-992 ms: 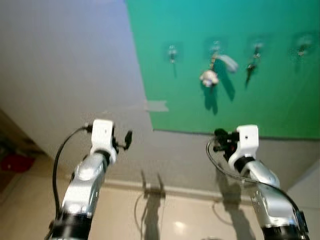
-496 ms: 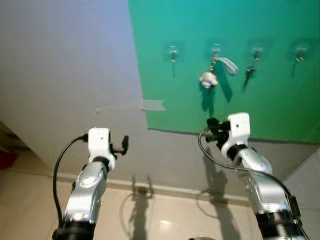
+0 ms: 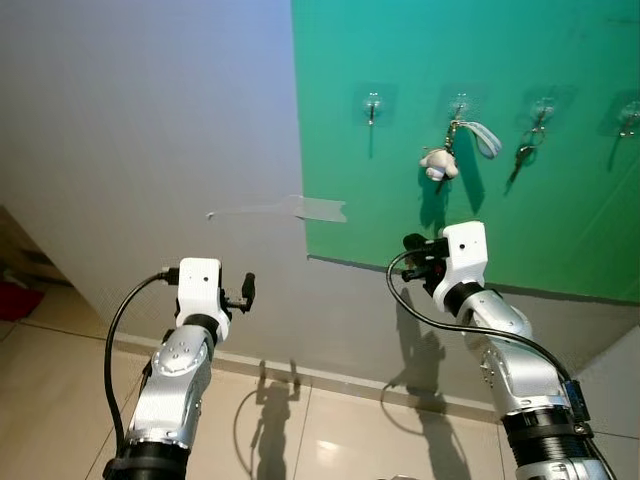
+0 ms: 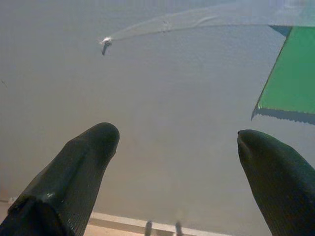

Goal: Hang keys on a hook

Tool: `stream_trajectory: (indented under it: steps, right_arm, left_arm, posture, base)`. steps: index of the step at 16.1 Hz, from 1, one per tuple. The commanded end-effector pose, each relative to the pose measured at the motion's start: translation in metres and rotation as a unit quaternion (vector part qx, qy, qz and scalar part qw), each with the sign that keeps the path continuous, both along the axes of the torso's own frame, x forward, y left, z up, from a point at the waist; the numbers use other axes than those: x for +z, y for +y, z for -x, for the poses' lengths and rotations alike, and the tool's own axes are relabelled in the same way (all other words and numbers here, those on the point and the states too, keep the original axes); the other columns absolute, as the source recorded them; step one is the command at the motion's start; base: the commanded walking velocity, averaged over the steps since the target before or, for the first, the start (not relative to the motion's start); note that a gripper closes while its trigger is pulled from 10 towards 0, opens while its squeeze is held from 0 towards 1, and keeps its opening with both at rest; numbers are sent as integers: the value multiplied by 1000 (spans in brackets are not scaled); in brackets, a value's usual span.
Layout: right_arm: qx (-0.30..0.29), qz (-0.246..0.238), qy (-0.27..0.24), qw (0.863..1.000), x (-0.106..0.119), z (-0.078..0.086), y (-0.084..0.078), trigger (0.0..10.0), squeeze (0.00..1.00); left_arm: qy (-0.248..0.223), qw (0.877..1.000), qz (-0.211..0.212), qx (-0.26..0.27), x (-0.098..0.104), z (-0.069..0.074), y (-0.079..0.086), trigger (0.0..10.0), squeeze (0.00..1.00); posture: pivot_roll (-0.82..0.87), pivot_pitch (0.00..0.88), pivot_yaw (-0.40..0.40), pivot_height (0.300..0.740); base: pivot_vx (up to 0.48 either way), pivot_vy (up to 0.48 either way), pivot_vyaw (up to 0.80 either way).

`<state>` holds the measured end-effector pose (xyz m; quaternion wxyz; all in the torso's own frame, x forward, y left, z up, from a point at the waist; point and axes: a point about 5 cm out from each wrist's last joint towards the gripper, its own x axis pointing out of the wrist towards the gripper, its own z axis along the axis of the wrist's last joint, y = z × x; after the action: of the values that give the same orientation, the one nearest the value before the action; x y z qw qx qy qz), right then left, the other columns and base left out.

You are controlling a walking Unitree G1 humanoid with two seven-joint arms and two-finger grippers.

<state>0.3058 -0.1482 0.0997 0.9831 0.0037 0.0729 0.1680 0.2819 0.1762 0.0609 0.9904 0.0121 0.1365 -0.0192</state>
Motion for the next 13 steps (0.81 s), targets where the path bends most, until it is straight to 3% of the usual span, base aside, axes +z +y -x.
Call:
stream_trajectory:
  steps: [1,5,13]
  right_arm:
    - [2,8,-5,1000,0,-1,1,10000,0]
    - [6,2,-8,1000,0,1,5,10000,0]
    - [8,2,-10,1000,0,-1,8,10000,0]
  left_arm:
    - [-1,1000,-5,-4,2,-3,0,10000,0]
    - [4,1000,-3,-12,3,-5,-2,10000,0]
    - [7,1000,-18,-10,2,-5,-2,10000,0]
  posture:
    - [-127,0,41,740]
    - [-134,0,52,740]
    - [-127,0,49,740]
  base:
    - [0,0,0]
    - [0,360,0]
    - [0,0,0]
